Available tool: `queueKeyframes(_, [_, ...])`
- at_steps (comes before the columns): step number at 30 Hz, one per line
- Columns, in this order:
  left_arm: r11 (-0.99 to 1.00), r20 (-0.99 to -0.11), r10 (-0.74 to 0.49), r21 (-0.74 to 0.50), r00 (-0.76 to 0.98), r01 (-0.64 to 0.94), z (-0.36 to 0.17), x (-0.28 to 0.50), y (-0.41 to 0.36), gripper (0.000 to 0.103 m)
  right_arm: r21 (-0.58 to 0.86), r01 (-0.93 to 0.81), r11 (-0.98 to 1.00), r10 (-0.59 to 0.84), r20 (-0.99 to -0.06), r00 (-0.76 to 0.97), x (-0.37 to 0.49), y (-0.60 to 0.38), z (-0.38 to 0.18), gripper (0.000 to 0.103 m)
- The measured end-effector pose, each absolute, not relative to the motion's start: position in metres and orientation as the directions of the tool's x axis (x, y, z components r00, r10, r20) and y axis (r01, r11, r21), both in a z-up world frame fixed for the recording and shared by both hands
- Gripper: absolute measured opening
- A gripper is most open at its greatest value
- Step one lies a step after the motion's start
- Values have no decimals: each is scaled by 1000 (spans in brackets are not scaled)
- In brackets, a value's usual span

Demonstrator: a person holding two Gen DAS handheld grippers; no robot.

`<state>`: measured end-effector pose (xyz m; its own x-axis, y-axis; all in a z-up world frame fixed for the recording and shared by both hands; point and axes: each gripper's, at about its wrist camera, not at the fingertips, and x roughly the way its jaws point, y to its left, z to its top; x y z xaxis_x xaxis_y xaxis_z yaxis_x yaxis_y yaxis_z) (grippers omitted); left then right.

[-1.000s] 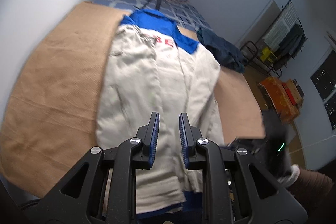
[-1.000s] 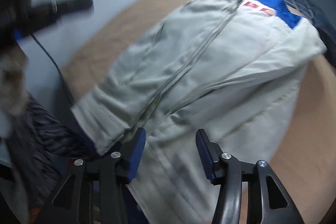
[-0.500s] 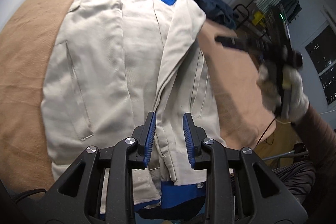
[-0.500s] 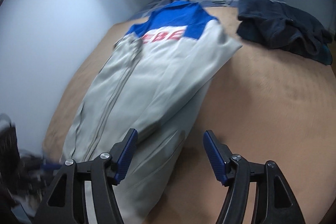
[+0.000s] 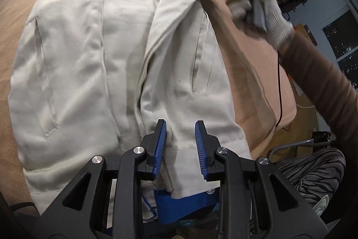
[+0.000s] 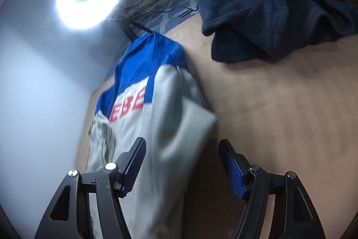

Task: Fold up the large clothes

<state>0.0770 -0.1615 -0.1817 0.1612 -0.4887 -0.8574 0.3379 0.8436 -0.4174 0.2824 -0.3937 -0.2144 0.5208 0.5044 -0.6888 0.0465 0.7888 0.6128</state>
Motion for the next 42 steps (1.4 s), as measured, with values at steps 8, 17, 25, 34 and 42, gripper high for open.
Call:
queueKeyframes(8, [824,-859,-498,-424,123,376,-186,62,-177,26,410,-134,902,426,-794,433,325,-304,-172,9])
queueKeyframes(17, [805,-861,-500,-422,94,418,-191,49,-196,26,252,-221,942,320,-872,369,356,-198,-180,7])
queueKeyframes(25, [799,-854,-513,-439,87,411,-189,50,-198,26,311,-290,905,397,-862,316,354,-169,-191,40])
queueKeyframes(34, [785,-841,-535,-461,78,415,-185,47,-185,26,150,-214,965,228,-883,409,306,-233,-200,30])
queueKeyframes(42, [787,-839,-535,-453,98,418,-181,47,-183,26,81,-145,986,135,-899,417,303,-261,-220,33])
